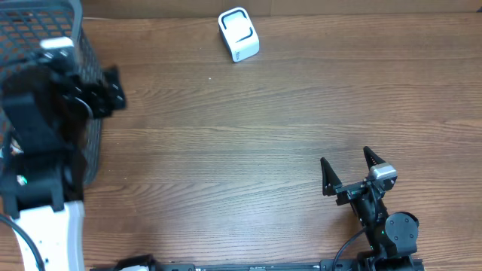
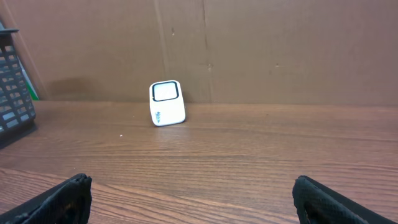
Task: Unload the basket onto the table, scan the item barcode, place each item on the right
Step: 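Move the left gripper over the basket and lower it inside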
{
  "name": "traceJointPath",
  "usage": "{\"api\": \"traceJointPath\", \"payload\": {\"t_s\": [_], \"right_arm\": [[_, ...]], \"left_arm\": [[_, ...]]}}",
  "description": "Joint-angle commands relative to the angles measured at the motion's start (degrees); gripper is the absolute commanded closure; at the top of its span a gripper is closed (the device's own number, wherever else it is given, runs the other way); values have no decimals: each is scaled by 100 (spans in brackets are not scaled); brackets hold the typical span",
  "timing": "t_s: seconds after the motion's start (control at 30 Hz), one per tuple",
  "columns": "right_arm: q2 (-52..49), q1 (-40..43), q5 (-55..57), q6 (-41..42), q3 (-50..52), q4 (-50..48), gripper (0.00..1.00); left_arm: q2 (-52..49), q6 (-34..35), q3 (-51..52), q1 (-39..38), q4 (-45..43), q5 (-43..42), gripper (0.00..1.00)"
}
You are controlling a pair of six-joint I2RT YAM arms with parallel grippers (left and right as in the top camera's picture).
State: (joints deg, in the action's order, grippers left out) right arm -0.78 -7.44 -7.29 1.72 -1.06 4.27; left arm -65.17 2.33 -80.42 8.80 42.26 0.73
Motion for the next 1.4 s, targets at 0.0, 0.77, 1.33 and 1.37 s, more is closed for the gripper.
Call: {"api": "traceJointPath", "payload": {"t_s": [0.0, 0.77, 1.33, 1.37], "right_arm": [[61, 13, -31, -9, 61, -22, 0], [61, 13, -31, -9, 61, -22, 0], [61, 13, -31, -9, 61, -24, 0], [61, 13, -31, -9, 61, -22, 0]], "left_arm": [[-492, -153, -826, 573, 212, -175, 3], [-2922, -564, -1569, 2883, 1480, -1088, 1], [-4009, -1078, -1530, 2732, 1729, -1394, 3], [-4061, -1115, -1530, 2715, 1740, -1397, 5]]}}
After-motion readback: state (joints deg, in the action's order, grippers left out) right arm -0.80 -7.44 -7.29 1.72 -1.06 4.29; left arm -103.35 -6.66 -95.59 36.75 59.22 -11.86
